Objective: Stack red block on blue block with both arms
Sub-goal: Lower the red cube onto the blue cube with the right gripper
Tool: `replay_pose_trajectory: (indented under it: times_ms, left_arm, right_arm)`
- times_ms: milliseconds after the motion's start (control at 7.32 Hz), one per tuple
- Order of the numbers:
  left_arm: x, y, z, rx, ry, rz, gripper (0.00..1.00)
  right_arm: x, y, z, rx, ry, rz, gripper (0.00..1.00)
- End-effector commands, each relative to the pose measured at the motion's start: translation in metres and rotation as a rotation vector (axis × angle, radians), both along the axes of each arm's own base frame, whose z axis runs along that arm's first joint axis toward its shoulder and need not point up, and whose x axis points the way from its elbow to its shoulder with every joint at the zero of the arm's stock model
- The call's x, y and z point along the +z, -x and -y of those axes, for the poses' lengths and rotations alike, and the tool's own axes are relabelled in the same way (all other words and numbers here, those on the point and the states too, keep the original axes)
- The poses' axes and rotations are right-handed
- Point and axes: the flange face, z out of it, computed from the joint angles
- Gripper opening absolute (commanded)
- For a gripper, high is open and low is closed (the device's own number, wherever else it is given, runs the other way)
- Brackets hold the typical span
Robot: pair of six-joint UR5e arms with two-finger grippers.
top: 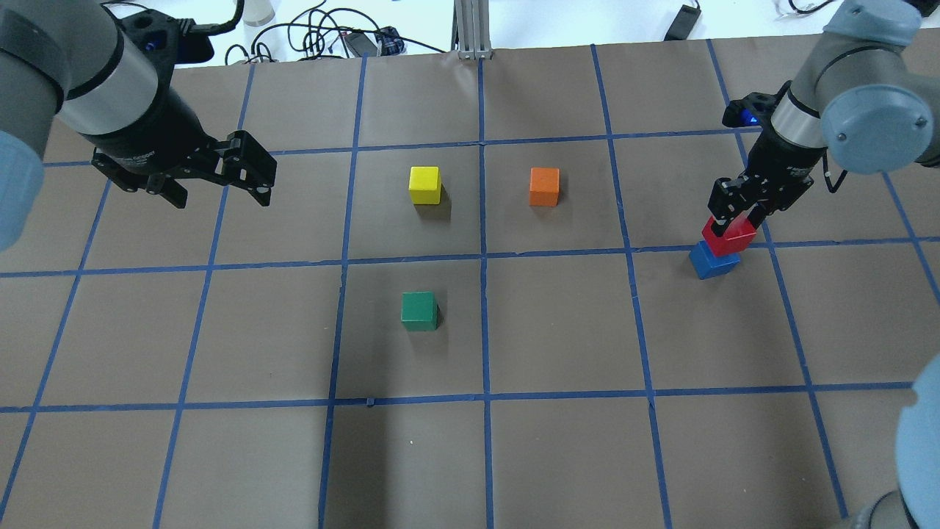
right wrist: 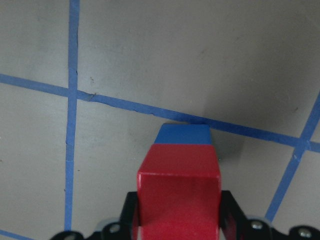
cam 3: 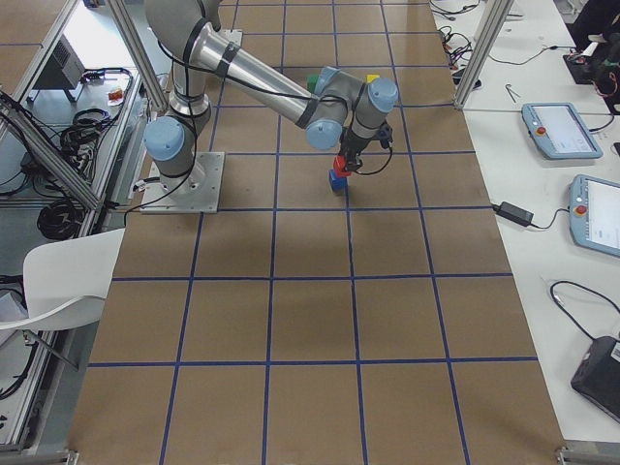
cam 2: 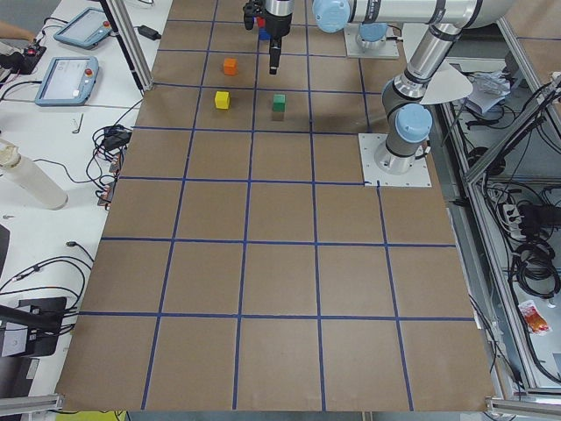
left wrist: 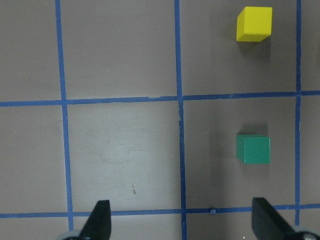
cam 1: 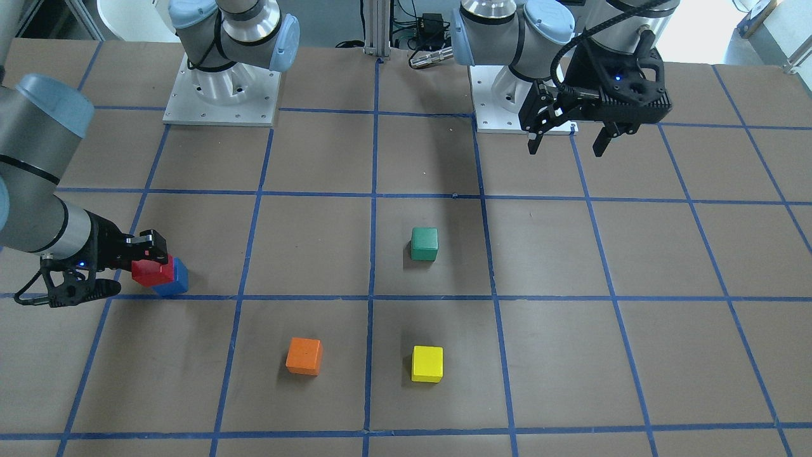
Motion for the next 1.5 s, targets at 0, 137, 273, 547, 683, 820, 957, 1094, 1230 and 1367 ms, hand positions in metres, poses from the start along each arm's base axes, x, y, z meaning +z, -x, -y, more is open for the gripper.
replay_pose_trajectory:
  times_ms: [0,137,273,547,683,820,957,1094,1230,1367]
  left_arm:
    - [-0.0001,-0.0001,-0.0001,0.0,-0.001,0.001,1.0]
    - [0.0032,-0.0002,0.0012,0.002,0.007,0.002,1.0]
    - [0.0003,-0.0002,0.0013,0.002,0.001,0.001,1.0]
    - [0.0008,-0.0002,0.0002,0.0,0.002,0.001,1.0]
    - [0.0006,-0.0001,-0.0006,0.0,0.001,0.001,1.0]
    - [0.0001,0.0,0.0001,0.001,0.001,0.0,1.0]
    - [0.0006,0.0,-0.0006,0.0,0.001,0.0,1.0]
    - [0.0008,0.0007,0.0,-0.002,0.002,0.0,1.0]
    - [0.0001,0.0,0.0001,0.001,0.001,0.0,1.0]
    - [0.0013,0.0009,-0.0012,0.0,0.002,-0.002,1.0]
  right_arm:
    - [-0.0044,-0.0005,-0.002,-0.001,0.013,-0.005,0.0]
    - [-0.0056,0.0008,-0.0006,0.004,0.032,-0.019,0.0]
    - [-0.0056,0.001,-0.0006,0.003,0.031,-0.021,0.0]
    - [-0.0077,0.0004,-0.0021,0.001,0.026,-0.018,0.2]
    - [-0.0082,0.0001,-0.0029,0.001,0.018,-0.016,0.2]
    - [-0.0079,0.0,-0.0038,0.002,0.014,-0.016,0.2]
    - [-0.0089,-0.0003,-0.005,0.002,0.006,-0.014,0.2]
    - [-0.0082,0.0,-0.0044,0.002,0.009,-0.016,0.27]
    - [-0.0081,0.0002,-0.0043,0.004,0.01,-0.017,0.89]
    - [-0.0089,0.0003,-0.005,0.003,0.006,-0.02,1.0]
